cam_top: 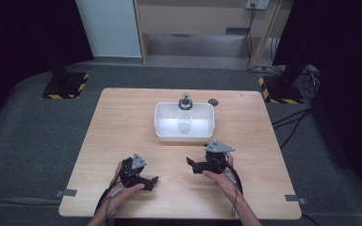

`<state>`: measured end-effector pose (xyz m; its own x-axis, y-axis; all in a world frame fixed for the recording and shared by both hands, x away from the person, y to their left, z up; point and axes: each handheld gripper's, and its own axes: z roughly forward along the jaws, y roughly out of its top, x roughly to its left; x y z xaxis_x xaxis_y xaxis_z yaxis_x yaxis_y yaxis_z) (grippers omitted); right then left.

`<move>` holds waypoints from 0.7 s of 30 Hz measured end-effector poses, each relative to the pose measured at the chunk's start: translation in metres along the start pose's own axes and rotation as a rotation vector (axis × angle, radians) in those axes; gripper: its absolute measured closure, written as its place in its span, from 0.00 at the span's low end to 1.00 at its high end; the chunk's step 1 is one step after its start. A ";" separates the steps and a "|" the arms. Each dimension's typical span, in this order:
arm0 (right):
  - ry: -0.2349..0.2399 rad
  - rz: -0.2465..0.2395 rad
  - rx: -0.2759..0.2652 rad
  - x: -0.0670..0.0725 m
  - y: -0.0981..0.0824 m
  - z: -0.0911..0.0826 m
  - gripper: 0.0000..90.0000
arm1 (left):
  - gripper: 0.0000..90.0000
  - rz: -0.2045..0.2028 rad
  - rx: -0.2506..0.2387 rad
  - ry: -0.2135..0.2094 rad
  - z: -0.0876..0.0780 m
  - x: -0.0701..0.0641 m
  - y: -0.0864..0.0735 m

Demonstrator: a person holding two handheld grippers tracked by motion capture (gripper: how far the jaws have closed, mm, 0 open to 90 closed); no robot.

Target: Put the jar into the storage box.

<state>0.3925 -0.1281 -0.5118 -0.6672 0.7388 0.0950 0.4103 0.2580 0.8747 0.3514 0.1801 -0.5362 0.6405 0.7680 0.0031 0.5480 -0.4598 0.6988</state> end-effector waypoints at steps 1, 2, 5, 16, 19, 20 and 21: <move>0.001 0.000 0.000 0.000 0.000 -0.001 0.06 | 0.00 0.000 0.000 0.000 0.000 0.000 0.000; 0.001 0.001 0.000 0.000 -0.001 -0.001 0.06 | 0.00 -0.001 0.000 0.000 0.000 0.000 0.000; 0.001 0.000 0.001 0.000 -0.001 -0.003 0.06 | 0.00 0.000 0.000 0.000 0.000 0.000 0.000; 0.008 0.000 0.012 0.001 -0.008 -0.008 0.06 | 0.00 -0.001 0.000 0.000 0.000 0.000 0.000; 0.009 0.003 0.013 0.001 -0.010 -0.009 0.06 | 0.00 -0.002 0.000 0.000 0.000 0.000 0.000; 0.009 0.003 0.014 0.001 -0.010 -0.010 0.06 | 0.00 -0.002 0.000 0.000 0.000 0.000 0.000; 0.008 0.005 0.014 0.001 -0.011 -0.010 0.06 | 0.00 -0.001 0.000 0.000 0.000 0.000 0.000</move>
<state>0.3808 -0.1362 -0.5161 -0.6705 0.7348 0.1031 0.4222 0.2636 0.8673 0.3513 0.1801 -0.5363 0.6399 0.7684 0.0020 0.5488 -0.4589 0.6987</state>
